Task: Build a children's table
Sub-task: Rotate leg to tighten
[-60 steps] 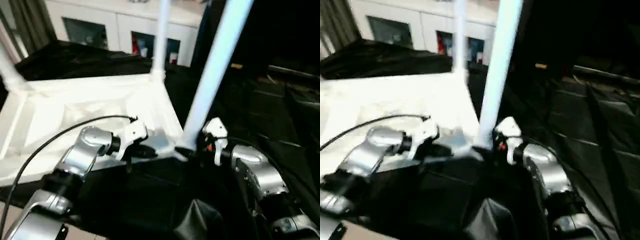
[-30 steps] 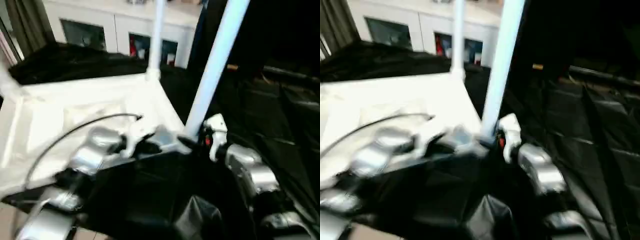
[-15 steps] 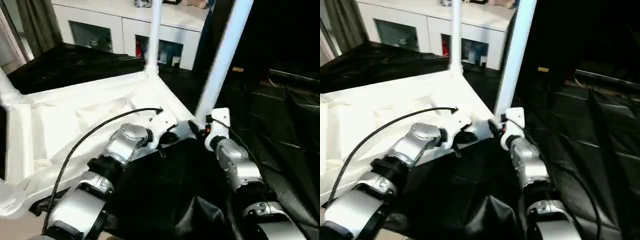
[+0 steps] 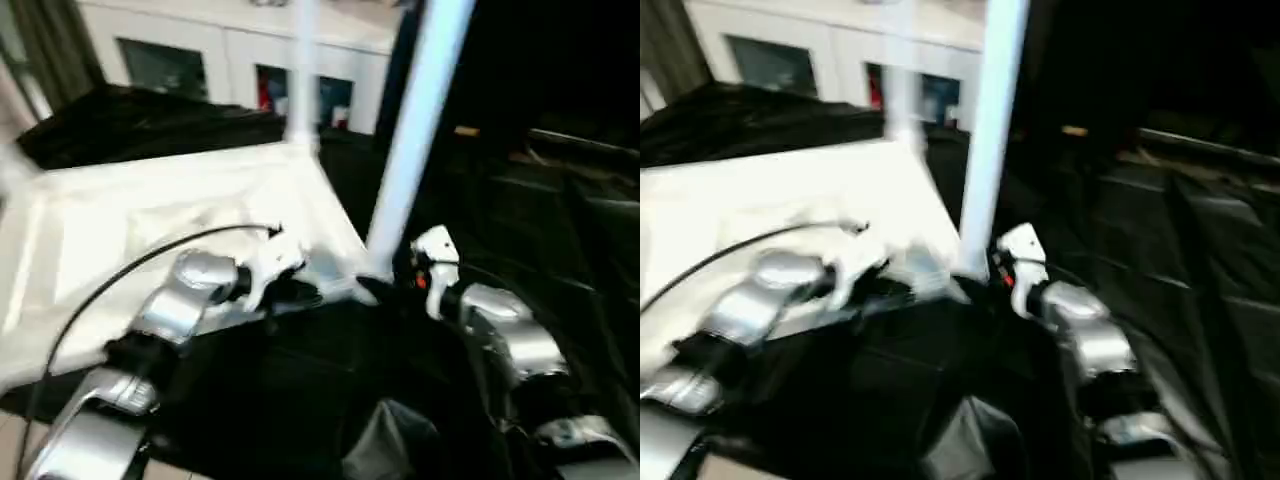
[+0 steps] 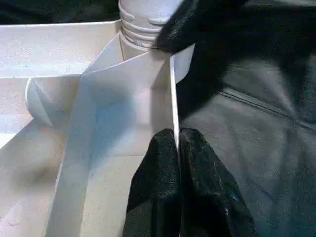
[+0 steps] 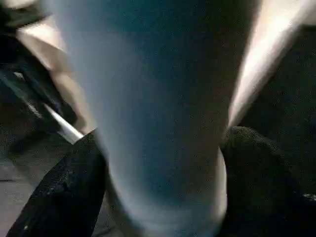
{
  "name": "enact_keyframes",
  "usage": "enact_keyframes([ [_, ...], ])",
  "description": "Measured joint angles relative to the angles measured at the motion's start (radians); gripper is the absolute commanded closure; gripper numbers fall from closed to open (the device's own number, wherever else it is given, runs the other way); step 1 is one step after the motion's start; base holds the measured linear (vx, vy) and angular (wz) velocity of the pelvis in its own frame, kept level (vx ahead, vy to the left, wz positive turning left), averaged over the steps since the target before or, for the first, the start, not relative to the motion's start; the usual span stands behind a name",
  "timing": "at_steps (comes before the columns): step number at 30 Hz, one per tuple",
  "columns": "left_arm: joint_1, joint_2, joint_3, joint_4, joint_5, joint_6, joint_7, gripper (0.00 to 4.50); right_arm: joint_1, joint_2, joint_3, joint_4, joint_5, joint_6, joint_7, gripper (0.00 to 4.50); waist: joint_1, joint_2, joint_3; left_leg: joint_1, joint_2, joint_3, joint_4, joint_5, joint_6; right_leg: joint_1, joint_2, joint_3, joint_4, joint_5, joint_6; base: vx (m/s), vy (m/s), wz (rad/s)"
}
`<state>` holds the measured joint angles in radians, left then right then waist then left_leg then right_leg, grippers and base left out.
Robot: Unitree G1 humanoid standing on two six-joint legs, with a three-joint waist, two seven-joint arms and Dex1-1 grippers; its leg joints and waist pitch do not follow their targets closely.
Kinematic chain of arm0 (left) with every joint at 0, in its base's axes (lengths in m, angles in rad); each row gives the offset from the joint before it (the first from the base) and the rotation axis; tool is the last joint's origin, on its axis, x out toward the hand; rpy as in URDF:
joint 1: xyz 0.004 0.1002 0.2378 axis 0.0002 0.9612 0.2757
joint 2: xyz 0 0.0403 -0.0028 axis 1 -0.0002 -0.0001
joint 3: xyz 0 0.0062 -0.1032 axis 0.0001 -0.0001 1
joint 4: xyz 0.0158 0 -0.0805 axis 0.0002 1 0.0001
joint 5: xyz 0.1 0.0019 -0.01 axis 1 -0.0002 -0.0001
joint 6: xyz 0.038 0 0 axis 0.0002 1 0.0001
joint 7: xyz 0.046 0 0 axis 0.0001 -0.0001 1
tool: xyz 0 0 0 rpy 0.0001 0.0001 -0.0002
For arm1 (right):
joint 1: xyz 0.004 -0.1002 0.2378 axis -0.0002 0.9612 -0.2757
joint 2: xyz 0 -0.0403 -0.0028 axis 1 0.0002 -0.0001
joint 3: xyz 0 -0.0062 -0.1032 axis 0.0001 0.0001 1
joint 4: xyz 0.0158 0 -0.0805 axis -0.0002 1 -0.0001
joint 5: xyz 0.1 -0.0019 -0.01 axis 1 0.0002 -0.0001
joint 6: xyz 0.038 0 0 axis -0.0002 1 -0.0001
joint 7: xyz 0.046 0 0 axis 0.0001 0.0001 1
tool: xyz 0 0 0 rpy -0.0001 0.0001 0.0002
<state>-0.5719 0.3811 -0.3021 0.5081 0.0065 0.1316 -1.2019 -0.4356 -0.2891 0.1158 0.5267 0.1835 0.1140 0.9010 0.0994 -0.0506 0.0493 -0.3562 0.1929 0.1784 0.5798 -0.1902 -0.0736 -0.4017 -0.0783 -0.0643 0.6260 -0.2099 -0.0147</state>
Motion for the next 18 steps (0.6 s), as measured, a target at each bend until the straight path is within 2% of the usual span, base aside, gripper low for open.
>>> enact_keyframes([
  [7,0.06,0.049,-0.003,-0.1,-0.034,0.049,-0.084,4.5,0.044,-0.056,0.045,-0.089,0.031,0.037,0.145,0.68,-0.001,-0.001,0.001,0.0,0.0,0.0,0.001,-0.003,-0.005,0.001,0.0,0.0,0.001,0.0,0.0,0.0,0.0,0.0],
  [9,0.063,0.052,-0.003,-0.108,-0.034,0.053,-0.09,4.5,0.044,-0.057,0.048,-0.089,0.031,0.037,0.156,0.97,-0.001,-0.001,0.001,0.001,0.0,0.0,0.002,-0.003,-0.005,0.001,0.0,0.0,0.001,0.0,0.0,0.0,0.0,0.0],
  [18,0.071,0.06,-0.001,-0.132,-0.041,0.076,-0.09,4.5,0.048,-0.057,0.056,-0.112,0.039,0.06,0.168,1.6,-0.006,-0.003,0.002,0.0,0.001,0.0,0.003,-0.003,-0.005,0.0,0.0,0.0,0.001,0.0,0.0,0.0,0.0,0.0],
])
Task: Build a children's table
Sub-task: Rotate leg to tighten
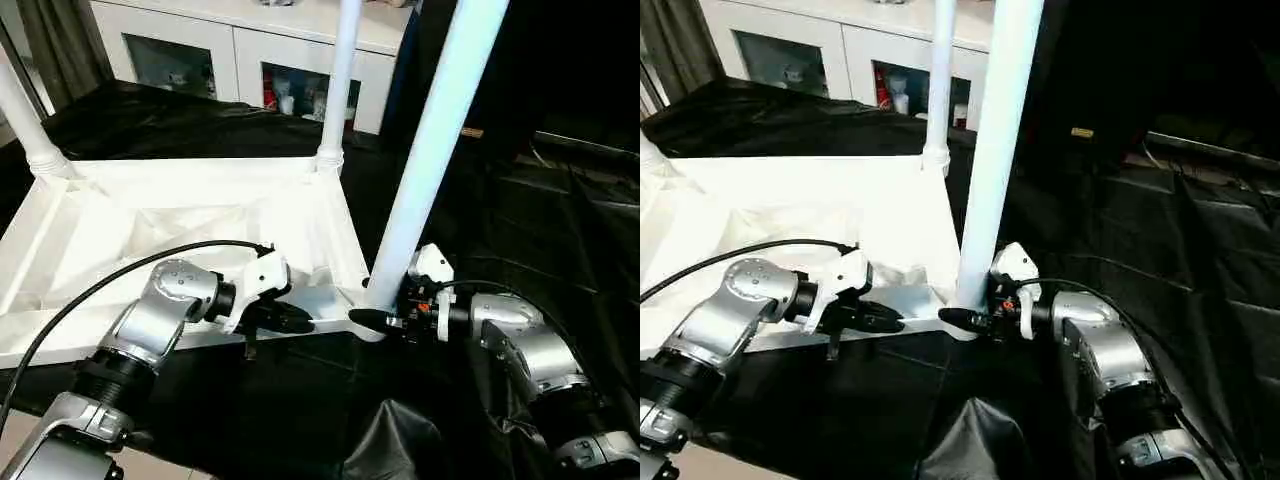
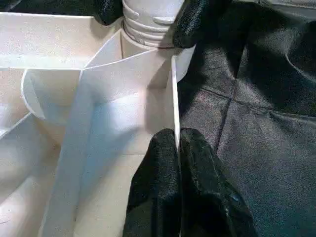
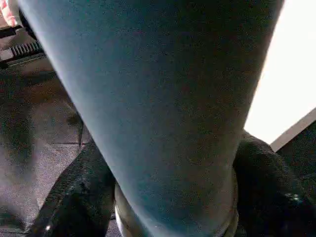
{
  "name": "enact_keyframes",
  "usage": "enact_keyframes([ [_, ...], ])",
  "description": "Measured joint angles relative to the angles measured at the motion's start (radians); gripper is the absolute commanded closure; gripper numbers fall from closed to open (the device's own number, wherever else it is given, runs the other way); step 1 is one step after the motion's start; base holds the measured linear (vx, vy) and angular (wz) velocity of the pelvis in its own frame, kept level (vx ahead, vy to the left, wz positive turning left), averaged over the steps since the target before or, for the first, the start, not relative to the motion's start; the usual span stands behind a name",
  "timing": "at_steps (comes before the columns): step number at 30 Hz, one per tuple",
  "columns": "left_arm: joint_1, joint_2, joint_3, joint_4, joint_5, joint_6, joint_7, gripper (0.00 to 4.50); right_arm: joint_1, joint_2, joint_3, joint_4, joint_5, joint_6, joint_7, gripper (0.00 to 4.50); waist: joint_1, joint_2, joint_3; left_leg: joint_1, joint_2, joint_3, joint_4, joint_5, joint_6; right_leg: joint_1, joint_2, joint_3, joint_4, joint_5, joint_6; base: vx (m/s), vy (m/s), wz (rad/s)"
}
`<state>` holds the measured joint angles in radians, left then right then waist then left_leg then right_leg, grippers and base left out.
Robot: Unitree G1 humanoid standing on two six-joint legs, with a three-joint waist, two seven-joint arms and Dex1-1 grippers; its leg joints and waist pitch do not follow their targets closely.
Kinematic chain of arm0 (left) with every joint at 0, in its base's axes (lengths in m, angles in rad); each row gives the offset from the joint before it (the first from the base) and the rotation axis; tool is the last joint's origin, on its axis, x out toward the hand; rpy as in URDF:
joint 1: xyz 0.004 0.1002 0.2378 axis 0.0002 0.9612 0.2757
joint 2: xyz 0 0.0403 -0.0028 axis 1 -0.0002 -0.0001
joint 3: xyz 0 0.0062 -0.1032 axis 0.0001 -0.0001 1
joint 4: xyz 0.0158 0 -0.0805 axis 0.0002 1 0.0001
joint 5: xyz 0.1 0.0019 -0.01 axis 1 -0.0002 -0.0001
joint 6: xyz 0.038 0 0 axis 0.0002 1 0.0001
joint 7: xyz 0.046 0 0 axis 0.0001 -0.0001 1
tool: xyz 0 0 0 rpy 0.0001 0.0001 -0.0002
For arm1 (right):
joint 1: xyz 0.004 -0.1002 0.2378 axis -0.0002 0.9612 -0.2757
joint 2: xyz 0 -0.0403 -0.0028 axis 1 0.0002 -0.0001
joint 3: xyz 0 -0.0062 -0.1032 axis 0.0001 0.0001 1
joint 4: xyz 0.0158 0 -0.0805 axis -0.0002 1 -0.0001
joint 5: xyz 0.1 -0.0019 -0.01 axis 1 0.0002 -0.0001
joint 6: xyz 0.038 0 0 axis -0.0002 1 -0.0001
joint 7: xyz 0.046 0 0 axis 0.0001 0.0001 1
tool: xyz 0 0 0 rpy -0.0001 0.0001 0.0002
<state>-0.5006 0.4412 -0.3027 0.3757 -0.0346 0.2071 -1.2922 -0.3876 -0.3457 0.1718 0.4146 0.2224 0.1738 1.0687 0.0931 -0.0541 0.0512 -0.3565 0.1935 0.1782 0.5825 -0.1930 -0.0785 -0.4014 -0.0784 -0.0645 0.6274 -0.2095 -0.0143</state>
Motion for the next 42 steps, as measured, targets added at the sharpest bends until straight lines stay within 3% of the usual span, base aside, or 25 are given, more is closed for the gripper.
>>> enact_keyframes([
  [5,-0.003,-0.011,0.001,0.009,0.008,0.006,0.033,4.5,0.0,0.018,-0.01,0.01,-0.003,0.009,-0.049,1.76,-0.002,0.0,0.0,0.0,0.0,0.0,0.001,0.0,0.0,0.001,0.0,0.0,0.0,0.0,0.0,0.0,0.0,0.0],
  [15,-0.187,-0.253,0.004,0.282,0.106,0.054,0.388,4.5,-0.085,0.206,-0.194,0.169,-0.038,0.023,-0.634,1.78,0.004,0.0,-0.001,0.002,-0.001,0.001,0.005,0.0,0.0,0.006,-0.001,0.002,0.0,0.004,0.001,0.0,0.0,0.0],
  [20,-0.23,-0.303,0.004,0.36,0.113,0.05,0.45,4.5,-0.106,0.23,-0.204,0.196,-0.064,0.01,-0.735,1.78,0.008,0.004,-0.003,0.003,-0.001,0.001,0.004,0.0,0.0,0.007,-0.002,0.002,0.0,0.003,0.002,0.0,0.0,0.0],
  [23,-0.237,-0.307,0.004,0.376,0.118,0.043,0.45,4.5,-0.103,0.231,-0.204,0.197,-0.071,-0.003,-0.737,1.78,0.01,0.004,-0.003,0.003,-0.001,0.001,0.004,0.0,0.0,0.008,-0.002,0.002,-0.001,0.003,0.002,0.0,0.0,0.0],
  [24,-0.237,-0.307,0.004,0.376,0.118,0.042,0.45,4.5,-0.1,0.231,-0.204,0.196,-0.072,-0.01,-0.737,1.22,0.011,0.004,-0.003,0.003,-0.001,0.001,0.004,0.0,0.0,0.008,-0.002,0.002,-0.001,0.003,0.002,0.0,0.0,0.0],
  [26,-0.238,-0.303,0.006,0.376,0.12,0.035,0.458,4.5,-0.09,0.233,-0.197,0.186,-0.087,-0.015,-0.723,1.03,0.008,0.003,-0.003,0.004,-0.001,0.0,0.004,0.0,0.0,0.008,-0.002,0.002,-0.001,0.003,0.002,0.0,0.0,0.0],
  [32,-0.228,-0.237,0.031,0.355,0.115,0.032,0.449,4.5,-0.065,0.17,-0.143,0.154,-0.063,-0.009,-0.507,0.71,-0.022,-0.003,-0.001,0.0,-0.001,-0.005,0.003,0.0,0.0,0.006,0.0,-0.001,-0.002,0.005,0.003,0.0,0.0,0.0],
  [38,-0.156,-0.129,0.025,0.243,0.073,0.005,0.254,4.5,-0.05,0.07,-0.1,0.117,-0.039,-0.006,-0.284,0.71,-0.025,-0.004,-0.001,-0.002,0.001,-0.004,0.001,0.0,0.0,0.0,0.002,-0.001,-0.002,0.004,0.002,0.0,0.0,0.0],
  [42,-0.103,-0.067,0.008,0.156,0.037,-0.007,0.11,4.5,-0.044,0.047,-0.076,0.11,-0.032,-0.011,-0.188,0.71,-0.009,-0.005,0.0,-0.002,0.001,-0.004,0.002,0.0,0.0,-0.001,0.001,-0.001,-0.003,0.003,0.001,0.0,0.0,0.0],
])
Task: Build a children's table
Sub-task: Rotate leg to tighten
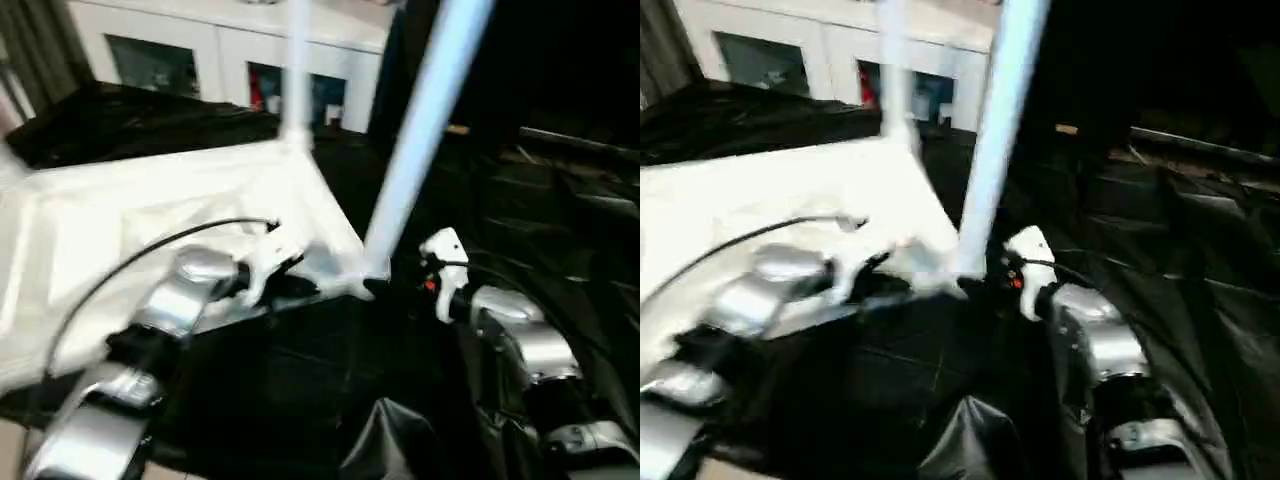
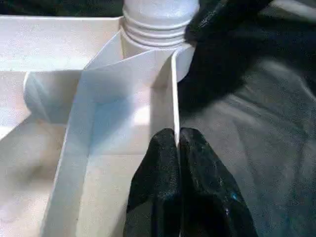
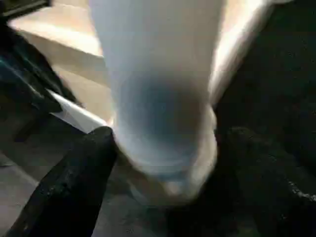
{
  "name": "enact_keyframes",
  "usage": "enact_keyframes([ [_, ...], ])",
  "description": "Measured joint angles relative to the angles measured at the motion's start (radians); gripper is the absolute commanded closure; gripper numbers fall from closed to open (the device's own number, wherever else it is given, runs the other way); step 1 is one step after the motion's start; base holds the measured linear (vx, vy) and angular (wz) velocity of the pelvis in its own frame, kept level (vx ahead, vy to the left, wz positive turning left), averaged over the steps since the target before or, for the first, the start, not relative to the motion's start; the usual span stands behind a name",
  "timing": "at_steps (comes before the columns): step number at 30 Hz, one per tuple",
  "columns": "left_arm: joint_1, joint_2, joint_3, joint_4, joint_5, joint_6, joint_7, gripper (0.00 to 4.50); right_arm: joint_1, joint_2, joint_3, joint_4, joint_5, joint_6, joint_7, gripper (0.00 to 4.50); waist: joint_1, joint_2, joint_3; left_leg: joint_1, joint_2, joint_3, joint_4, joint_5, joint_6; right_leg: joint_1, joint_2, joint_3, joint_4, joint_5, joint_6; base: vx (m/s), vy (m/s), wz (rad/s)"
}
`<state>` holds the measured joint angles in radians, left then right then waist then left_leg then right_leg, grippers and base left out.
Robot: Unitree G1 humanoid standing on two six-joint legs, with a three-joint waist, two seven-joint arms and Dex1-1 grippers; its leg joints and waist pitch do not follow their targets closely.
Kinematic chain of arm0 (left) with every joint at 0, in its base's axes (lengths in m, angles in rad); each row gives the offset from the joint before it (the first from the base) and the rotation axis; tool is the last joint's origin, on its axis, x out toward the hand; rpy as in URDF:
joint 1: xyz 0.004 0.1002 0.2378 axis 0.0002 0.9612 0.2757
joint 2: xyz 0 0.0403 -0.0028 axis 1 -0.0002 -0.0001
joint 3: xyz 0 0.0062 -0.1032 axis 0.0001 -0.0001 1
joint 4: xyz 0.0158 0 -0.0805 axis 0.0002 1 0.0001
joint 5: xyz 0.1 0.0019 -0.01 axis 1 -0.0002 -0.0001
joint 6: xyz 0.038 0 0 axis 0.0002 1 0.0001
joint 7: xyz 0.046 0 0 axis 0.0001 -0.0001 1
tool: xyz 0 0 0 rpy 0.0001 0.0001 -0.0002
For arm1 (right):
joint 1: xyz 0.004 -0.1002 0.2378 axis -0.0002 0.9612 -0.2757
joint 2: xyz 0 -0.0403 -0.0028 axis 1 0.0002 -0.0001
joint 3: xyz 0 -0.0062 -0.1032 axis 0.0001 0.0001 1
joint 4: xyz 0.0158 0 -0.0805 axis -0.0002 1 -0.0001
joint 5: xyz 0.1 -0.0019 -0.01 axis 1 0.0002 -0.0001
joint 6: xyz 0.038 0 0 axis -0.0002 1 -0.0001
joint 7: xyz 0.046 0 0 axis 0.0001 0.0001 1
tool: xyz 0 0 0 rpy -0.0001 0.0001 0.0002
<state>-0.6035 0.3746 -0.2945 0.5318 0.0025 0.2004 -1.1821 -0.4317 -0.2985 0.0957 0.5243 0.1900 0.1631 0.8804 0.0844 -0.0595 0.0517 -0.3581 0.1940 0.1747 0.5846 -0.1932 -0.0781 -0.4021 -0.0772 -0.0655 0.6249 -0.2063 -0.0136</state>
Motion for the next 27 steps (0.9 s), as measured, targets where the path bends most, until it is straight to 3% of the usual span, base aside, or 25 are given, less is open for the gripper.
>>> enact_keyframes([
  [8,0.068,0.053,-0.014,-0.119,-0.032,0.038,-0.082,4.5,0.031,-0.038,0.046,-0.058,0.013,0.01,0.135,0.71,0.006,-0.002,0.001,0.0,0.0,0.002,0.001,0.0,0.0,0.0,-0.001,0.001,0.001,0.0,0.0,0.0,0.0,0.0],
  [9,0.07,0.054,-0.016,-0.122,-0.035,0.04,-0.083,4.5,0.032,-0.039,0.047,-0.06,0.013,0.01,0.143,0.97,0.005,-0.003,0.001,0.0,0.0,0.002,0.001,0.0,0.0,0.001,-0.001,0.001,0.001,0.0,0.0,0.0,0.0,0.0],
  [18,0.084,0.065,-0.008,-0.148,-0.037,0.06,-0.082,4.5,0.033,-0.037,0.055,-0.071,0.014,0.009,0.16,1.53,0.004,-0.005,0.001,0.001,0.0,0.002,0.001,0.0,0.0,0.001,-0.001,0.001,0.001,0.0,0.0,0.0,0.0,0.0],
  [24,0.088,0.062,-0.007,-0.154,-0.038,0.066,-0.076,4.5,0.037,-0.031,0.052,-0.072,0.014,0.009,0.151,1.71,0.003,-0.005,0.001,0.001,0.0,0.002,0.001,0.0,0.0,0.001,-0.001,0.001,0.001,0.0,0.0,0.0,0.0,0.0],
  [27,0.054,0.004,-0.006,-0.095,-0.002,0.058,0.022,4.5,0.033,0.019,0.005,-0.027,0.008,-0.003,0.009,1.73,0.003,-0.005,0.001,0.005,0.0,0.002,0.003,0.0,0.0,0.004,-0.001,0.001,0.002,0.001,0.0,0.0,0.0,0.0],
])
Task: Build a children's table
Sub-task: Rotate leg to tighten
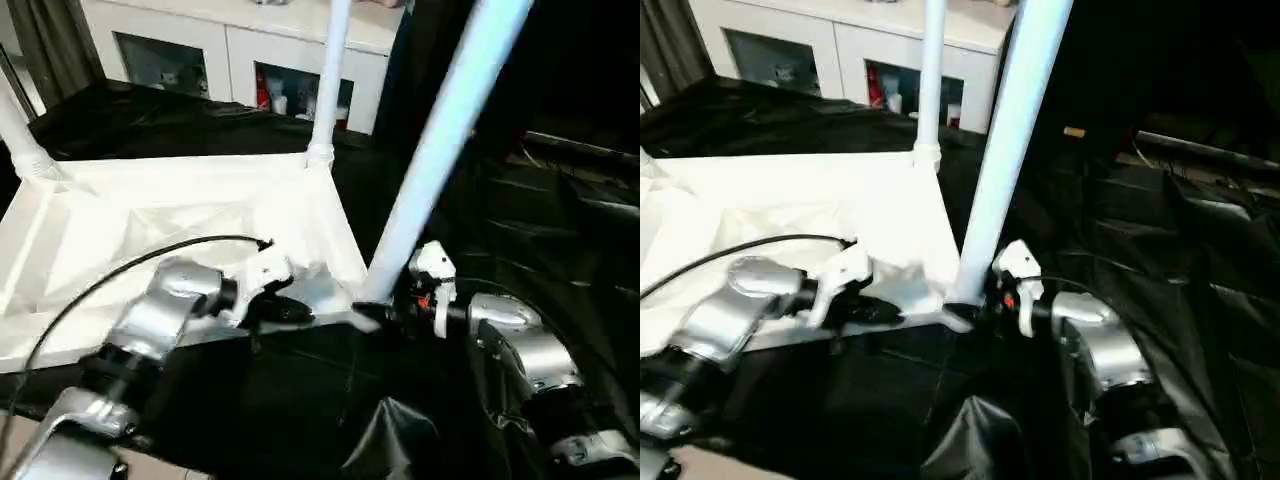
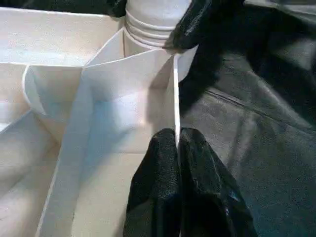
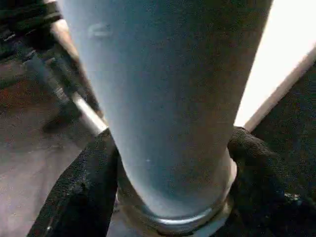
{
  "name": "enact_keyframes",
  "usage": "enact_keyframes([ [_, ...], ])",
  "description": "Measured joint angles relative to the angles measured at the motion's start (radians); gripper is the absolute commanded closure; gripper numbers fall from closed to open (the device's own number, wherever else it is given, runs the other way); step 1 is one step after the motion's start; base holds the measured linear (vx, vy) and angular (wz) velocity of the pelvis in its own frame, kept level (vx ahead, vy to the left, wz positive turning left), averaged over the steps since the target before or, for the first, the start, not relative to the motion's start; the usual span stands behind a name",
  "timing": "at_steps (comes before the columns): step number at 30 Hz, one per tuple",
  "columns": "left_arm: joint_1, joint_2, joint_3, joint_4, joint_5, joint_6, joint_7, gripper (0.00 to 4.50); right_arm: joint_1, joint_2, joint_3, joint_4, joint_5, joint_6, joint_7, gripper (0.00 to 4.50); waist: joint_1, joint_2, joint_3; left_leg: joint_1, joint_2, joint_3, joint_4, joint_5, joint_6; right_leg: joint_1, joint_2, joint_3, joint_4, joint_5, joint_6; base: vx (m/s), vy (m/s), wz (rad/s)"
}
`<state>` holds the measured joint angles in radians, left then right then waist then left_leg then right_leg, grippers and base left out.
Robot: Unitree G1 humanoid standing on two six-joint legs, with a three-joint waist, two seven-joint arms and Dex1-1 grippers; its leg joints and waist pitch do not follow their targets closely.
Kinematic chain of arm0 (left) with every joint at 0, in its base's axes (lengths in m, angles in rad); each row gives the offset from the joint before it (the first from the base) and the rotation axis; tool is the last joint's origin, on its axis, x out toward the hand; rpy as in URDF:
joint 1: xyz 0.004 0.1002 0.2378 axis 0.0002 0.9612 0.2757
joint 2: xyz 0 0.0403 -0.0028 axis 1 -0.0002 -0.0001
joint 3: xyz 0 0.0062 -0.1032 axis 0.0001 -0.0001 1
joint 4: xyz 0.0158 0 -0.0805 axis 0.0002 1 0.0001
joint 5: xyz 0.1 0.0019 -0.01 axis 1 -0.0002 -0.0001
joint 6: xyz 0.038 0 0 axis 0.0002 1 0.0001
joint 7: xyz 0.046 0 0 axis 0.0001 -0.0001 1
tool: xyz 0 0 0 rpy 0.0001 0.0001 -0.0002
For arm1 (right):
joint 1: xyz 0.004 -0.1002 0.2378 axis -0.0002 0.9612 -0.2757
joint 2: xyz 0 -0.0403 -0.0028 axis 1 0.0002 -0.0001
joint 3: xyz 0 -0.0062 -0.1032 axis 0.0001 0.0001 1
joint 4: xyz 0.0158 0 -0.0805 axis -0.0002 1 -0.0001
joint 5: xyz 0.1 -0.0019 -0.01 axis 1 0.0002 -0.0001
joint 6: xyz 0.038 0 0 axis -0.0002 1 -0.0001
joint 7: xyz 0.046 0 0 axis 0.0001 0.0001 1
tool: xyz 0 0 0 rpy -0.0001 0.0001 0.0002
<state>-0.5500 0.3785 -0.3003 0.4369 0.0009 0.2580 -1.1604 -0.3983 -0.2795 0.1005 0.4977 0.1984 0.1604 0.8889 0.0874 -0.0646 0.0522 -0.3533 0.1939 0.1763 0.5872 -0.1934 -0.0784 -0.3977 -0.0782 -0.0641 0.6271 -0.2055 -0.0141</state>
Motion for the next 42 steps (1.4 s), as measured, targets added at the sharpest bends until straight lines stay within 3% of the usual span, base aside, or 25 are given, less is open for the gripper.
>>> enact_keyframes([
  [6,-0.12,-0.178,-0.004,0.186,0.07,0.017,0.254,4.5,-0.064,0.13,-0.113,0.108,-0.027,-0.001,-0.402,1.75,0.003,0.002,-0.001,0.002,-0.001,0.002,0.0,0.0,0.0,0.004,-0.002,0.001,-0.001,0.001,0.003,0.0,0.0,0.0],
  [10,-0.161,-0.242,-0.005,0.255,0.084,0.024,0.338,4.5,-0.083,0.176,-0.135,0.129,-0.049,-0.003,-0.554,1.75,0.005,0.004,-0.002,0.002,-0.002,0.002,0.0,0.0,-0.001,0.006,-0.002,0.002,-0.002,0.002,0.002,0.0,0.0,0.0],
  [15,-0.173,-0.255,-0.006,0.289,0.096,-0.012,0.351,4.5,-0.09,0.194,-0.143,0.143,-0.063,-0.023,-0.598,1.75,0.005,0.007,-0.004,0.002,-0.002,0.001,-0.001,0.0,-0.001,0.007,-0.002,0.001,-0.003,0.001,0.004,0.0,0.0,0.0],
  [16,-0.173,-0.252,-0.01,0.29,0.097,-0.021,0.351,4.5,-0.09,0.194,-0.143,0.143,-0.064,-0.027,-0.597,1.2,0.005,0.008,-0.004,0.002,-0.002,0.001,-0.002,0.0,-0.001,0.007,-0.002,0.001,-0.003,0.001,0.004,0.0,0.0,0.0],
  [17,-0.173,-0.25,-0.011,0.29,0.098,-0.024,0.349,4.5,-0.088,0.194,-0.143,0.144,-0.066,-0.033,-0.595,1.06,0.005,0.008,-0.004,0.002,-0.002,0.001,-0.002,0.0,-0.001,0.007,-0.002,0.001,-0.003,0.001,0.004,0.0,0.0,0.0],
  [22,-0.166,-0.21,-0.003,0.285,0.092,-0.042,0.322,4.5,-0.078,0.162,-0.126,0.135,-0.062,-0.038,-0.463,0.61,-0.003,0.006,-0.003,0.001,-0.001,0.0,-0.003,0.0,-0.001,0.006,-0.002,0.0,-0.002,0.001,0.006,0.0,0.0,0.0],
  [26,-0.11,-0.127,0.001,0.2,0.069,-0.067,0.207,4.5,-0.062,0.086,-0.07,0.09,-0.043,-0.017,-0.289,0.57,-0.011,0.006,-0.003,0.0,-0.001,0.0,-0.009,0.0,-0.001,0.003,0.0,0.0,-0.003,0.0,0.006,0.0,0.0,0.0],
  [33,-0.01,0.003,-0.004,0.012,-0.013,-0.036,-0.033,4.5,-0.024,0.0,-0.004,-0.009,0.0,0.012,-0.02,0.57,0.002,0.004,-0.002,-0.004,0.0,0.0,-0.01,0.005,0.002,-0.005,0.001,-0.001,-0.002,-0.003,0.001,0.0,0.0,0.0],
  [42,0.044,0.068,-0.01,-0.079,-0.043,-0.004,-0.112,4.5,0.007,-0.078,0.061,-0.067,0.013,0.027,0.164,0.57,0.004,-0.005,0.0,-0.004,0.0,0.0,-0.008,0.002,-0.001,-0.005,0.0,0.0,-0.001,-0.003,0.001,0.0,0.0,0.0],
])
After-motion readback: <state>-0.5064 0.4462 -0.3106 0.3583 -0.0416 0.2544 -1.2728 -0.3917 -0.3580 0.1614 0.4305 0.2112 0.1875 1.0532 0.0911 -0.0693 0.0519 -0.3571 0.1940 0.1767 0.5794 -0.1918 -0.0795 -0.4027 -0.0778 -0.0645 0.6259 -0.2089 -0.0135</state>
